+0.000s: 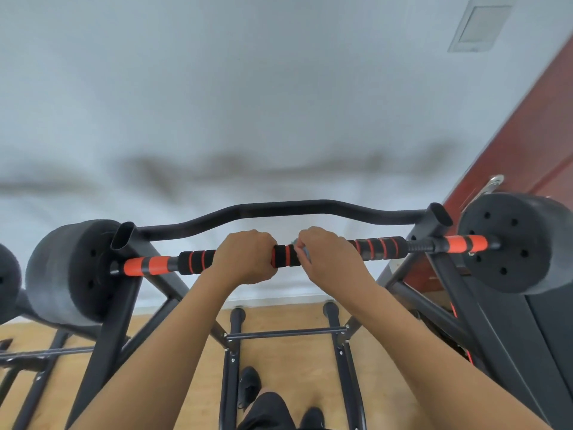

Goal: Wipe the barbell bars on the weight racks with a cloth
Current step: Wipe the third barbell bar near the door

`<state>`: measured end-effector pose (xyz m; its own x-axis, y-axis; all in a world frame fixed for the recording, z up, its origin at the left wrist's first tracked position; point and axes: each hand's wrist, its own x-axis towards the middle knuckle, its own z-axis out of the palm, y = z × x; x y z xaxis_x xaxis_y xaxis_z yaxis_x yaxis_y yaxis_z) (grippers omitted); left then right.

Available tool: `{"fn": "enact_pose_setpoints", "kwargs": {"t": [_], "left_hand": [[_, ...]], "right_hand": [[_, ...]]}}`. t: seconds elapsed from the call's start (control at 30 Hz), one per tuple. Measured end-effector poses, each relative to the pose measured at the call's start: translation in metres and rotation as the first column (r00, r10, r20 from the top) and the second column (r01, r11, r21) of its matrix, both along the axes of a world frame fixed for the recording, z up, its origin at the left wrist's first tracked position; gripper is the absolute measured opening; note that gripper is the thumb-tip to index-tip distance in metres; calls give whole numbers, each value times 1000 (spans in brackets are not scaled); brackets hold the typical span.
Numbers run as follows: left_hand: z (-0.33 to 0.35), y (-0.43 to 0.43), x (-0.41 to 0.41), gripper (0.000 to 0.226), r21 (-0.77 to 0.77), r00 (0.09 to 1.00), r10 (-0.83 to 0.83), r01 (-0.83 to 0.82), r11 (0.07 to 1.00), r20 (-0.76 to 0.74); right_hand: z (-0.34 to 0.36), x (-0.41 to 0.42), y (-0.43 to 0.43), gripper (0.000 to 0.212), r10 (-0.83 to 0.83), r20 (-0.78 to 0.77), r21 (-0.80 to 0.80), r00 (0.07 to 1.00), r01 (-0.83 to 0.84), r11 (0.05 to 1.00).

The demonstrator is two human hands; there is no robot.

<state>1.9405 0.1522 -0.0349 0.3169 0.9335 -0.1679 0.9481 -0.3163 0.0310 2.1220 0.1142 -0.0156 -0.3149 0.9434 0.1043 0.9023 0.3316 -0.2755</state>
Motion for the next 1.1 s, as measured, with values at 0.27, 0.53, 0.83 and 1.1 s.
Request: {"fn": "enact_pose_setpoints", "kwargs": {"t": [0.27,0.53,0.83,1.1], "left_hand": [[11,13,-2,17,-238,998,-17,32,971,66],[10,10,-5,14,-193,999,-17,26,981,45],[7,14,-5,14,-221,996,-19,38,975,88],[8,12,-5,20,-192,998,-16,27,981,55]], "right_hand": [[6,15,-18,16,45,-143,-19,989,-48,999],[12,-12,35,15,-42,-12,-187,999,39,982],[-21,-2,-36,12,129,5,3,992,-129,992],[9,3,12,18,-27,-250,24,968,34,999]]}}
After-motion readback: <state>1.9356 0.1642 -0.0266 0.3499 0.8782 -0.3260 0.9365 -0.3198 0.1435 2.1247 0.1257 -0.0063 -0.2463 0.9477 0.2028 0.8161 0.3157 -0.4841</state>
